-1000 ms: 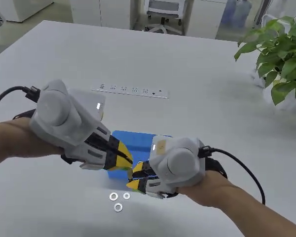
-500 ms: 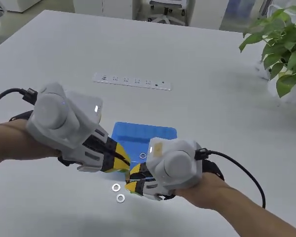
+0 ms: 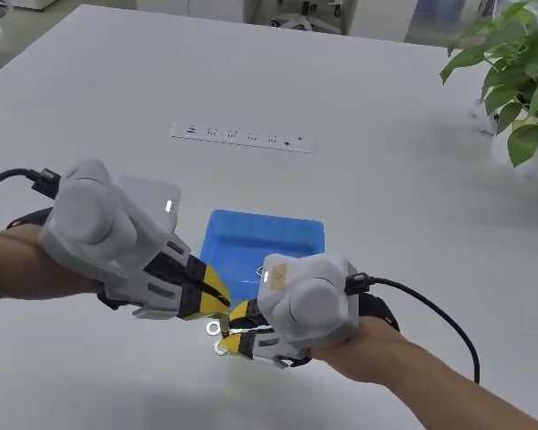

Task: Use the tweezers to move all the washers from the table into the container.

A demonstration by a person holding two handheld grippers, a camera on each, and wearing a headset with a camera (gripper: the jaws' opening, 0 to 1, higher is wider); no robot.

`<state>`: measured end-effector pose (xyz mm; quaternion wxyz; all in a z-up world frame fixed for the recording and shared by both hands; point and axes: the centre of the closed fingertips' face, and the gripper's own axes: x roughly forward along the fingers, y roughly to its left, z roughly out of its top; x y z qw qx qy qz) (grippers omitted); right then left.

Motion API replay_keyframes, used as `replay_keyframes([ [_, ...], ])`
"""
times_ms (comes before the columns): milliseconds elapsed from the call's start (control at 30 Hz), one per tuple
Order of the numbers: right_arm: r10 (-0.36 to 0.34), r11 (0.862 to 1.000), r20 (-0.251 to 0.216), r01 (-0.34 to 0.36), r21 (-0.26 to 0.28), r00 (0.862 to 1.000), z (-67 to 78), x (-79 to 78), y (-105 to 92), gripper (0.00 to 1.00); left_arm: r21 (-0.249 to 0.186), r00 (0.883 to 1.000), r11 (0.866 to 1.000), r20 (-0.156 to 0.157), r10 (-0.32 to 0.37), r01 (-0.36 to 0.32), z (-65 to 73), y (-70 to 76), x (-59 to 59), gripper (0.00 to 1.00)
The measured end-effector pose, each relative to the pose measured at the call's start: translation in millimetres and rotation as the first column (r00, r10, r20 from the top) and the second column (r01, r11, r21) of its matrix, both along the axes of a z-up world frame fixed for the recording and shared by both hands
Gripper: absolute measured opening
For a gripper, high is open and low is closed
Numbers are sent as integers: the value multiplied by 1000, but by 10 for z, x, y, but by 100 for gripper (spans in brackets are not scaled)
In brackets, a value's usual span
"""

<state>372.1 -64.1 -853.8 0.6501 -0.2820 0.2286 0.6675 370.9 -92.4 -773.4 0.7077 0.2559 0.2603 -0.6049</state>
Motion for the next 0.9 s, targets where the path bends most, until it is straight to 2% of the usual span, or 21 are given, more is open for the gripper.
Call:
replay_keyframes([
  [500, 13, 1000, -26, -13, -2, 1000, -97, -82, 53, 13, 7, 1000, 1000, -19, 8, -8, -94, 48, -74, 6],
  [667, 14, 1000, -33, -14, -3, 999, -117, -95, 53, 13, 28, 1000, 1000, -21, 3, -3, -162, 66, -92, 6],
  [900, 17, 1000, -31, -18, -4, 999, -133, -87, 54, 13, 17, 1000, 1000, -21, 8, -8, -146, 57, -89, 6],
])
